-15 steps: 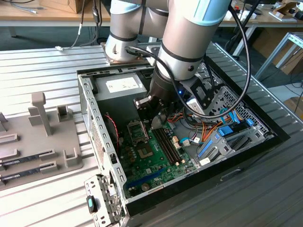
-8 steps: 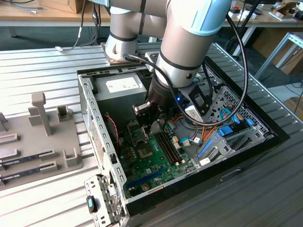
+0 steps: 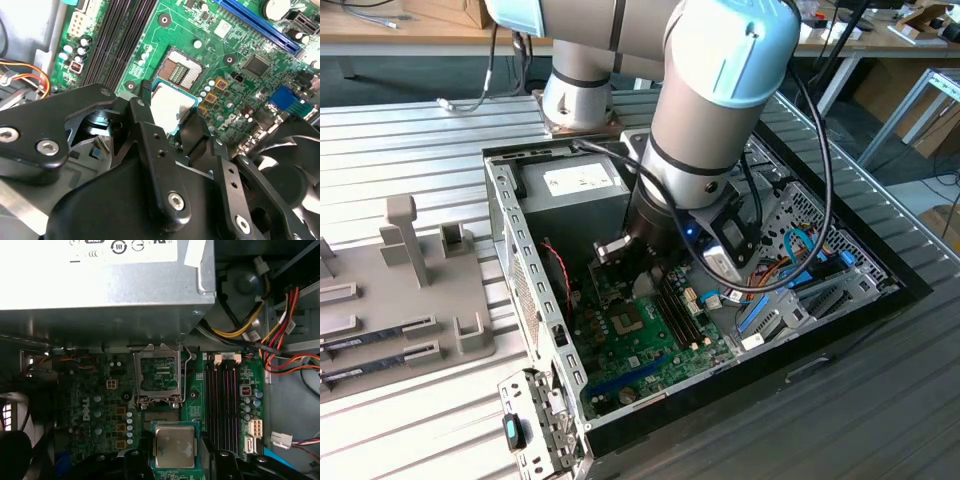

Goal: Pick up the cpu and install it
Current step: 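Place the cpu into insertion slot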

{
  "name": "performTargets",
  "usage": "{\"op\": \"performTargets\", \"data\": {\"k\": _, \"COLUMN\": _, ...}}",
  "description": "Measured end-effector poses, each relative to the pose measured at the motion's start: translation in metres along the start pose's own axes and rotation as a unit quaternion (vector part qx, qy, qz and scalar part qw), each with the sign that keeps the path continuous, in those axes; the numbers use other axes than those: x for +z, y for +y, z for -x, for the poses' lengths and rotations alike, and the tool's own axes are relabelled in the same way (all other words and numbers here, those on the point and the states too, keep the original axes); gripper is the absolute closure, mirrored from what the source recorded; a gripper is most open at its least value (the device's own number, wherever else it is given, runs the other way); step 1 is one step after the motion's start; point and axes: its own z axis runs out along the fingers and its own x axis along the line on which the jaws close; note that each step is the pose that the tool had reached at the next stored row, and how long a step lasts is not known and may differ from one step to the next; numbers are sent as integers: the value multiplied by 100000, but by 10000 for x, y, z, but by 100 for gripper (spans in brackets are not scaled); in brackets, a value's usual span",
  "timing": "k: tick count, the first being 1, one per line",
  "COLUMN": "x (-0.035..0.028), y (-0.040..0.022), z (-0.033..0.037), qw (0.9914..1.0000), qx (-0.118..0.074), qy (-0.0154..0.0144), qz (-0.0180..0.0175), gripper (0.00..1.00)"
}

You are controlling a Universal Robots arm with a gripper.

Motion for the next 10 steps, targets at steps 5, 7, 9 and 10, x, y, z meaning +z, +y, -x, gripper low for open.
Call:
{"op": "performTargets", "data": {"k": 5, "x": 114, "y": -11, "z": -25, "qw": 100000, "qx": -92, "qy": 9, "qz": 0, "gripper": 53}}
{"op": "performTargets", "data": {"k": 7, "x": 166, "y": -28, "z": -34, "qw": 100000, "qx": -135, "qy": 21, "qz": -8, "gripper": 53}}
{"op": "performTargets", "data": {"k": 9, "x": 228, "y": -53, "z": -42, "qw": 100000, "qx": -196, "qy": 23, "qz": -1, "gripper": 53}}
{"op": "performTargets", "data": {"k": 10, "x": 255, "y": -65, "z": -42, "qw": 100000, "qx": -237, "qy": 26, "qz": 2, "gripper": 53}}
